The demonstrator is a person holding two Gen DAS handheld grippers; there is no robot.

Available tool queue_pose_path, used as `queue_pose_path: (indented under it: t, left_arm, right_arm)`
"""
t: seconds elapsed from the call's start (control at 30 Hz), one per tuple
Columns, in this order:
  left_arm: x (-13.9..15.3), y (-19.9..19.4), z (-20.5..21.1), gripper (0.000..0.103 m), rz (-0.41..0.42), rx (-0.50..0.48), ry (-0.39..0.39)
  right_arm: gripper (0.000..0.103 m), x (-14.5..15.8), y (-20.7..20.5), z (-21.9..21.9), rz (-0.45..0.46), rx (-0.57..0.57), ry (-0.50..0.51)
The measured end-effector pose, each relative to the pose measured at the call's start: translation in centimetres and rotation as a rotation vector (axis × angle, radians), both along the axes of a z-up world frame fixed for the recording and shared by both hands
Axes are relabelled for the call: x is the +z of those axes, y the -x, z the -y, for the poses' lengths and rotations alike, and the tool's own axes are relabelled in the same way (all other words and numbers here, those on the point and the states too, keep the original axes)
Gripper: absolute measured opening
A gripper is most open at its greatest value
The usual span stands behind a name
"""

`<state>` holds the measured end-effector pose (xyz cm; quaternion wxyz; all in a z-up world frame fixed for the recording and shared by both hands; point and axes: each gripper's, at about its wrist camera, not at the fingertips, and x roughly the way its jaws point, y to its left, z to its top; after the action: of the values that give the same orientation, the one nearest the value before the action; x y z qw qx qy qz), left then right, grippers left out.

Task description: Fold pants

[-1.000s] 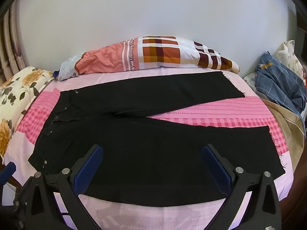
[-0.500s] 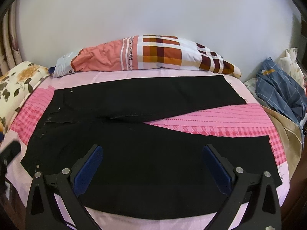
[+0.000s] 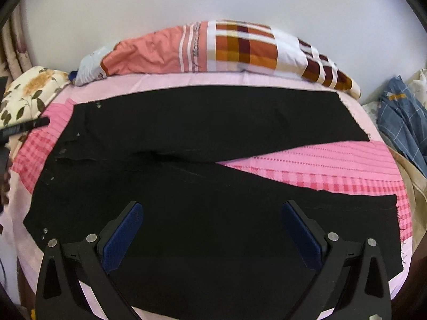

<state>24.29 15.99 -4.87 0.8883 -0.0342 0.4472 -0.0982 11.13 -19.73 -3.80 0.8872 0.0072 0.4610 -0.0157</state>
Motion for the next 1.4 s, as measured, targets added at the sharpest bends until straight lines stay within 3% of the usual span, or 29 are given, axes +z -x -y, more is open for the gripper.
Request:
queue_pose_path:
  t: [0.07, 0.23, 0.3, 0.5, 0.53, 0.6, 0.63, 0.67, 0.83, 0.97, 1.07, 1.17, 1.2, 1.4]
  left_arm:
    - [-1.0, -2.9, -1.3, 0.1, -0.035, 0.006, 0.031]
    - [-2.6, -8.9, -2.5, 0.094, -0.078, -0.08, -0.016]
    - [-3.3, -10.5, -2.7, 0.07, -0.107, -0.129, -0.003]
    - [-6.0, -13.7, -2.0, 0.069, -0.173, -0.2, -0.042]
    - [-6.4, -13.9, -1.8, 0.069, -0.197, -0.222, -0.015]
    - [-6.8, -14.1, -1.6, 0.055, -0.231, -0.232, 0.046]
    - [-6.5, -14.0, -1.3, 0.05, -0.217, -0.206, 0.012]
    - [-6.3, -13.9, -1.1, 0.038, -0.205, -0.196, -0.003]
    - [-4.6, -12.4, -0.4, 0.019, -0.16, -0.107, 0.02]
    - [-0.8, -8.5, -0.1, 0.016, -0.034, -0.059, 0.07]
    - [1.8, -4.6, 0.1, 0.016, 0.04, -0.04, 0.136]
    - [3.5, -1.3, 0.6, 0.016, 0.09, -0.041, 0.162]
    - [4.0, 0.1, 0.7, 0.016, 0.102, -0.037, 0.177]
    - [4.6, 6.4, 1.8, 0.016, 0.125, -0.02, 0.212]
  right_arm:
    - [0.102, -0.3, -0.6, 0.0, -0.012, -0.003, 0.003]
    - [0.102, -0.9, -2.1, -0.4, -0.032, -0.007, 0.011]
    - [0.102, -1.1, -2.6, -0.5, -0.043, -0.003, 0.009]
    - [0.102, -2.0, -3.7, -0.8, -0.077, 0.003, 0.016]
    - [0.102, -2.1, -3.8, -0.7, -0.077, 0.001, 0.018]
    - [0.102, -2.2, -4.1, -0.7, -0.078, -0.005, 0.022]
    - [0.102, -2.2, -4.2, -0.6, -0.078, -0.008, 0.02]
    - [0.102, -2.3, -4.2, -0.6, -0.08, -0.011, 0.016]
    - [0.102, -2.2, -5.1, -0.1, -0.083, -0.006, -0.006]
    - [0.102, -0.8, -6.6, 1.7, -0.051, 0.026, -0.161]
    - [0.102, -0.4, -9.2, 3.5, -0.054, 0.066, -0.38]
    - [0.101, -1.3, -13.0, 6.5, -0.12, 0.029, -0.706]
    - [0.097, -1.8, -14.2, 7.2, -0.138, -0.001, -0.767]
    - [0.073, -3.7, -20.1, 8.4, -0.215, -0.059, -0.839]
